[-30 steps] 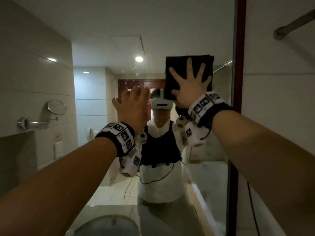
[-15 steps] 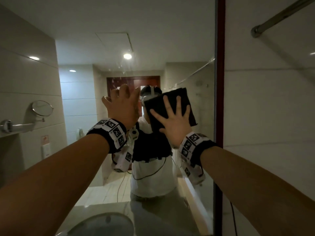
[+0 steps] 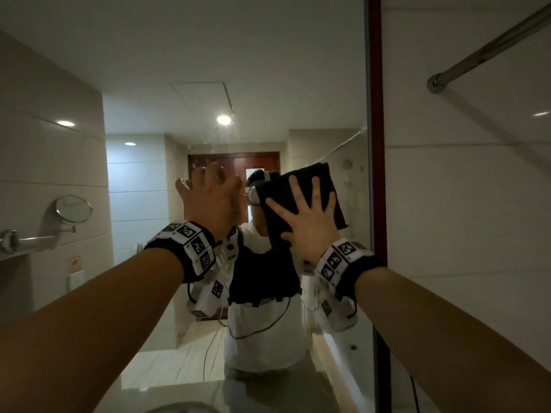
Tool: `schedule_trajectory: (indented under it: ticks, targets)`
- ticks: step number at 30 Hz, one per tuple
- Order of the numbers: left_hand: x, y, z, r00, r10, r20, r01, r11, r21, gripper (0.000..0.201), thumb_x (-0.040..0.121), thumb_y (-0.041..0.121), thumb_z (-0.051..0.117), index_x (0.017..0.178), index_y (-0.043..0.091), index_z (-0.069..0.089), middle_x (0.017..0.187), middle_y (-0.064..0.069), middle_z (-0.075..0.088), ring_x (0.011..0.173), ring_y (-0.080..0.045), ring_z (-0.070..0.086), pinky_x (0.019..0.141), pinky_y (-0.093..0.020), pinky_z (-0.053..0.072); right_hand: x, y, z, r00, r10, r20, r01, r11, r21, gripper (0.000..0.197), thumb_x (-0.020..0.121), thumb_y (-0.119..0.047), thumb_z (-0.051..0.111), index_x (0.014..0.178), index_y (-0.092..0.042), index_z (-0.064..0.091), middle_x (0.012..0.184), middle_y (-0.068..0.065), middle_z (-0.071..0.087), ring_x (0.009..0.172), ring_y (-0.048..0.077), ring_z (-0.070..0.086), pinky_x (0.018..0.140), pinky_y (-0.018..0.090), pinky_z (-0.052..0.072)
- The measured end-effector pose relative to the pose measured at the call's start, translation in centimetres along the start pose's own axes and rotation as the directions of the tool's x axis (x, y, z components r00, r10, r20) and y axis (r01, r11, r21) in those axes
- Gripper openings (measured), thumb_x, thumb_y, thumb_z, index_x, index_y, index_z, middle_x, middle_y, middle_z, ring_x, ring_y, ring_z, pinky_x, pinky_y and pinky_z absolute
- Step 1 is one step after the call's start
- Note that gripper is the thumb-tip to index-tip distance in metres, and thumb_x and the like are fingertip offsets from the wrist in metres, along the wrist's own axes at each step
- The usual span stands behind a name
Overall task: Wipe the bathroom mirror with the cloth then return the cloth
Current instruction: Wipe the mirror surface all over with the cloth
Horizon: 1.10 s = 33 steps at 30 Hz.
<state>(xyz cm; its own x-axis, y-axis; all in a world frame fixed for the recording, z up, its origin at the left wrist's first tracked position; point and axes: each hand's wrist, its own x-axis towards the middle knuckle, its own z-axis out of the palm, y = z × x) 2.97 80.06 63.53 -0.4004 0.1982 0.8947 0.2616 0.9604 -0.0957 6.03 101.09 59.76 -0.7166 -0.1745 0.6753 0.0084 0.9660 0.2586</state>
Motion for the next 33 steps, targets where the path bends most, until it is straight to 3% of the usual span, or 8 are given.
schedule_trajectory:
  ticks: [5, 13, 18, 25, 33]
  targets:
    - [1.4, -0.2, 0.5, 0.997, 0.073, -0.028, -0.073, 0.997, -0.009, 0.054, 0.071, 0.039, 0.069, 0.121, 0.027, 0.051, 0.153, -0.006, 0.025, 0.143, -0.037, 0.019, 0.101, -0.076, 0.025, 4.7, 2.8, -4.8, 0.996, 0.072, -0.045, -0.070, 0.996, 0.055, 0.086, 0.092, -0.054, 0.054, 0.148, -0.056, -0.011, 0.158, 0.002, -0.034, 0.142, 0.048, -0.026, 0.111, 0.074, -0.001]
    - [2.2, -0.2, 1.2, 0.993, 0.070, -0.090, -0.065, 0.996, 0.053, 0.063, 0.067, 0.035, 0.069, 0.125, 0.033, 0.046, 0.141, -0.002, 0.038, 0.131, -0.035, 0.033, 0.093, -0.067, 0.036, 10.3, 6.9, -10.1, 0.974, 0.184, -0.134, -0.172, 0.981, 0.093, 0.084, 0.090, -0.055, 0.059, 0.148, -0.059, -0.001, 0.162, -0.001, -0.023, 0.146, 0.045, -0.017, 0.112, 0.073, 0.004]
    - [2.4, -0.2, 0.7, 0.994, 0.066, -0.082, -0.060, 0.995, 0.076, 0.069, 0.063, 0.032, 0.074, 0.127, 0.033, 0.046, 0.132, -0.002, 0.045, 0.125, -0.034, 0.038, 0.091, -0.064, 0.037, 10.3, 7.7, -9.8, 0.968, 0.188, -0.166, -0.168, 0.978, 0.126, 0.082, 0.089, -0.056, 0.058, 0.149, -0.058, 0.001, 0.163, -0.003, -0.020, 0.147, 0.043, -0.017, 0.112, 0.073, 0.003]
    - [2.9, -0.1, -1.0, 0.999, 0.053, -0.010, -0.052, 0.998, 0.043, 0.044, 0.082, 0.038, 0.061, 0.124, 0.036, 0.049, 0.128, 0.001, 0.048, 0.124, -0.034, 0.042, 0.096, -0.068, 0.033, 9.2, 9.3, -9.1, 0.964, 0.211, -0.165, -0.188, 0.972, 0.142, 0.083, 0.089, -0.059, 0.057, 0.149, -0.057, 0.000, 0.163, -0.004, -0.019, 0.147, 0.042, -0.015, 0.113, 0.071, 0.003]
    - [2.9, -0.1, -0.5, 0.997, 0.058, -0.045, -0.055, 0.997, 0.052, 0.049, 0.074, 0.033, 0.069, 0.119, 0.036, 0.048, 0.123, 0.000, 0.049, 0.117, -0.036, 0.045, 0.092, -0.064, 0.035, 6.7, 9.7, -7.5, 0.962, 0.230, -0.145, -0.208, 0.967, 0.149, 0.085, 0.089, -0.057, 0.058, 0.150, -0.054, -0.001, 0.163, 0.002, -0.019, 0.147, 0.044, -0.014, 0.114, 0.069, 0.005]
